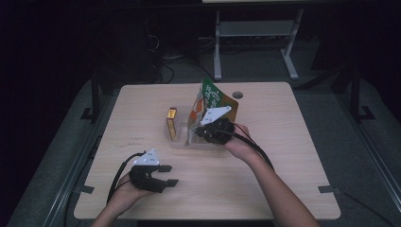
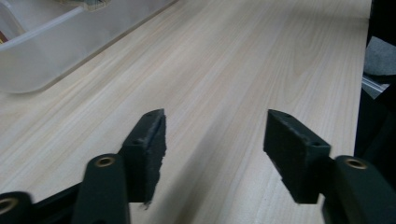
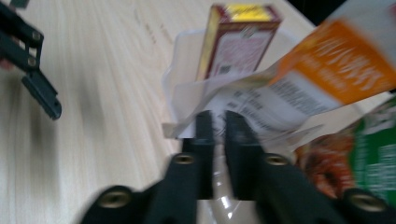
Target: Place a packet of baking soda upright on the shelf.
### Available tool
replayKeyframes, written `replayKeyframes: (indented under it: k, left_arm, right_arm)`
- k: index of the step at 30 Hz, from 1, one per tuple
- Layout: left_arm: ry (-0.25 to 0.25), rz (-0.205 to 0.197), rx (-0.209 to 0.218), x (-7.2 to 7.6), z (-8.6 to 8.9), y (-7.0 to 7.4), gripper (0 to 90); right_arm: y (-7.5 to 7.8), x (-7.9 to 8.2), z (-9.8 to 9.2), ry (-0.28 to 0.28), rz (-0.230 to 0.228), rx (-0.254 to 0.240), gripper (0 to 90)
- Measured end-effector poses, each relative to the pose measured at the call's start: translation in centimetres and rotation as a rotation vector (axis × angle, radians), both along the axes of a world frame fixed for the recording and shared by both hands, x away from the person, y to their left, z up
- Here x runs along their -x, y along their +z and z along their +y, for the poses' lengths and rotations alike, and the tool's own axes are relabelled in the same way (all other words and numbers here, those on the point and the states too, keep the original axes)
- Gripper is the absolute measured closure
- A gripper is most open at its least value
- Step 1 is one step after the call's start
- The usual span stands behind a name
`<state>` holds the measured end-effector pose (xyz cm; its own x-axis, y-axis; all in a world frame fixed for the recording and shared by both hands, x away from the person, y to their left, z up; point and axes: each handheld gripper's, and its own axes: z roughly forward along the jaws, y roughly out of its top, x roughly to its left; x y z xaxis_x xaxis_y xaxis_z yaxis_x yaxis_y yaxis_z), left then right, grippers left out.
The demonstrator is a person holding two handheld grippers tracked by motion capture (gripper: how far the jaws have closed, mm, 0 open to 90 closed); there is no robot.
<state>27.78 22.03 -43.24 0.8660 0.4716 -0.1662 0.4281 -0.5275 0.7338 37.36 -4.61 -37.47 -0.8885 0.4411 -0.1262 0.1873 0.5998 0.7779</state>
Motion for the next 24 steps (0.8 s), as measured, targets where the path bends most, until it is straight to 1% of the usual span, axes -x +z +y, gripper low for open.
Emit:
replayKeyframes:
  k: [1, 2, 3, 5, 6, 7, 9, 11, 12, 14, 15, 17, 19, 21, 22, 24]
  left_arm:
    - [0.002, 0.008, 0.0, 0.0, 0.0, 0.0, 39.6]
    - [-0.004, 0.003, -0.005, 0.0, -0.1, 0.0, 39.6]
    - [-0.005, 0.005, -0.005, 0.1, -0.1, -0.1, 39.8]
    - [-0.008, 0.009, -0.01, 0.1, -0.1, -0.1, 39.8]
    - [-0.008, 0.01, -0.012, 0.1, 0.0, -0.2, 39.9]
    - [-0.01, 0.011, -0.015, 0.1, 0.0, -0.1, 40.1]
    - [-0.006, 0.013, -0.008, 0.1, 0.0, -0.1, 40.2]
    - [-0.003, 0.015, -0.005, 0.0, 0.1, -0.2, 40.3]
    - [-0.009, 0.012, -0.017, 0.0, 0.2, -0.2, 40.3]
    - [-0.005, 0.017, -0.013, -0.1, 0.2, -0.2, 40.4]
    - [-0.005, 0.016, -0.01, -0.1, 0.2, -0.3, 40.5]
    - [-0.004, 0.017, -0.008, -0.1, 0.2, -0.3, 40.6]
    - [-0.005, 0.019, -0.006, 0.0, 0.0, -0.3, 40.6]
    - [-0.016, 0.017, -0.012, 0.0, -0.1, -0.4, 40.6]
    - [-0.018, 0.017, -0.011, 0.0, -0.2, -0.4, 40.5]
    - [-0.019, 0.021, -0.012, 0.1, -0.3, -0.5, 40.5]
  right_arm:
    - [-0.4, 0.0, 0.2, 0.008, 0.012, 0.012, 89.4]
    - [-0.9, 0.0, 0.6, 0.016, 0.011, 0.029, 89.7]
    - [-1.5, 0.0, 1.0, 0.022, 0.023, 0.044, 89.7]
    - [-2.3, -0.1, 1.6, 0.031, 0.022, 0.068, 89.8]
    - [-2.6, -0.2, 2.0, 0.031, 0.036, 0.069, 89.8]
    - [-3.0, -0.2, 2.5, 0.029, 0.033, 0.072, 89.8]
    - [-3.3, -0.4, 3.0, 0.034, 0.028, 0.073, 89.8]
    - [-3.3, -0.6, 3.5, 0.034, 0.029, 0.061, 89.8]
    - [-3.4, -0.7, 3.6, 0.04, 0.019, 0.068, 89.8]
    - [-3.4, -0.8, 4.0, 0.04, 0.025, 0.052, 89.8]
    - [-3.5, -0.9, 4.2, 0.042, 0.011, 0.058, 89.8]
    - [-3.7, -0.9, 4.6, 0.031, 0.024, 0.044, 89.8]
    - [-4.0, -1.0, 5.0, 0.029, 0.016, 0.053, 89.8]
    - [-4.6, -1.1, 5.6, 0.036, 0.021, 0.069, 89.8]
    - [-4.8, -1.1, 5.8, 0.034, 0.012, 0.075, 89.8]
    - [-4.8, -1.1, 6.2, 0.028, 0.007, 0.069, 89.8]
